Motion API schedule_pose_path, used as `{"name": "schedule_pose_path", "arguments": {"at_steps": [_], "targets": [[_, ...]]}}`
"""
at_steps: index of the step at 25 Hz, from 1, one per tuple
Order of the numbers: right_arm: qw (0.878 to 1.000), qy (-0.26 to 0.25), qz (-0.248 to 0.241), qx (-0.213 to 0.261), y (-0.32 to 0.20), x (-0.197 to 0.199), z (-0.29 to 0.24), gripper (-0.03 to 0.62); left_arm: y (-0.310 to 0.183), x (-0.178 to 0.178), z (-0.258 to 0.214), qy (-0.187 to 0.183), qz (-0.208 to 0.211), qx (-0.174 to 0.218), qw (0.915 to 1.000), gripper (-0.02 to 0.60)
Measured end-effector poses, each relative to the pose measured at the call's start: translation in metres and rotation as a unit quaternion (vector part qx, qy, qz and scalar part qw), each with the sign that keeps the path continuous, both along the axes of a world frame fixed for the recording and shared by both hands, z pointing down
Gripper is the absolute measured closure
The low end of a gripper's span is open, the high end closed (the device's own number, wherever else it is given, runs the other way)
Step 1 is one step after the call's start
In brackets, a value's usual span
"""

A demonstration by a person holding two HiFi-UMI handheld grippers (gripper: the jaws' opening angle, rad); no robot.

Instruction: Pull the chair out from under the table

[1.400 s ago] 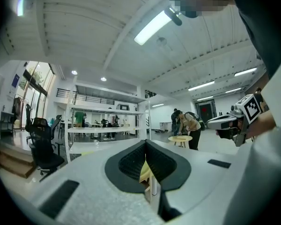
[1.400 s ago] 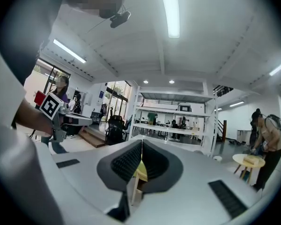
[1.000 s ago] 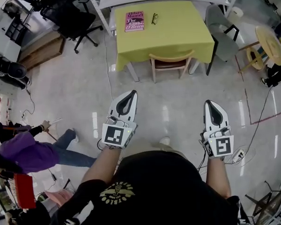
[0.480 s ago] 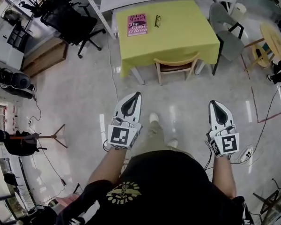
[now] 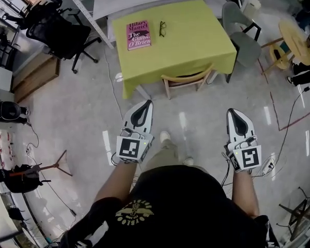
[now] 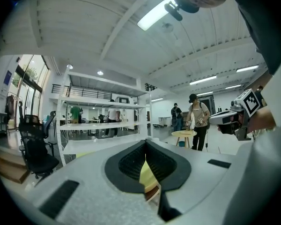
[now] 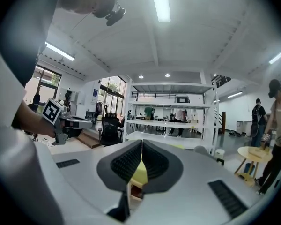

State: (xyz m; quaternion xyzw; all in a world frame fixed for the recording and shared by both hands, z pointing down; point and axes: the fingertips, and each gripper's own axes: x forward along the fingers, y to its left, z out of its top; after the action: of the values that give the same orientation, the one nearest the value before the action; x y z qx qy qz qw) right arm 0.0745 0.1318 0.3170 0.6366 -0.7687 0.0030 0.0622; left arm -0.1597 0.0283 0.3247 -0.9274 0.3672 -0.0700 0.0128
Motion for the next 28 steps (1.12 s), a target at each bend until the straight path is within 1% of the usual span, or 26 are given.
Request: {"name": "schedule_pose_path", "arguments": {"at_steps": [6,9,11,22,28], "targets": [[1.000,-0.009,0.012,-0.010,-0.046,-0.004,0.006,0.583,-0.051,0.000,-0.001,0.000,0.014,0.005,0.9999,0.572],[1.000,-0.004,0.009,-0.003,-0.066,-0.010,0.002,0.583,-0.070,-0.001,-0.005,0.004,0.018,0.006,0.9998,0.572],[1.000,-0.004,0.012,-0.007,-0.075,-0.011,0.003,0.583,-0.079,-0.001,-0.005,0.002,0.023,0.010,0.9997,0.572],[0.999,-0.002,0.048,-0.002,-0.101,-0.020,-0.005,0.583,-0.110,0.003,-0.010,0.006,0.072,0.030,0.9970,0.572],[0.999,0.008,0.048,0.002,-0.107,-0.019,-0.016,0.583,-0.118,0.007,-0.005,0.000,0.089,0.023,0.9958,0.572]]}}
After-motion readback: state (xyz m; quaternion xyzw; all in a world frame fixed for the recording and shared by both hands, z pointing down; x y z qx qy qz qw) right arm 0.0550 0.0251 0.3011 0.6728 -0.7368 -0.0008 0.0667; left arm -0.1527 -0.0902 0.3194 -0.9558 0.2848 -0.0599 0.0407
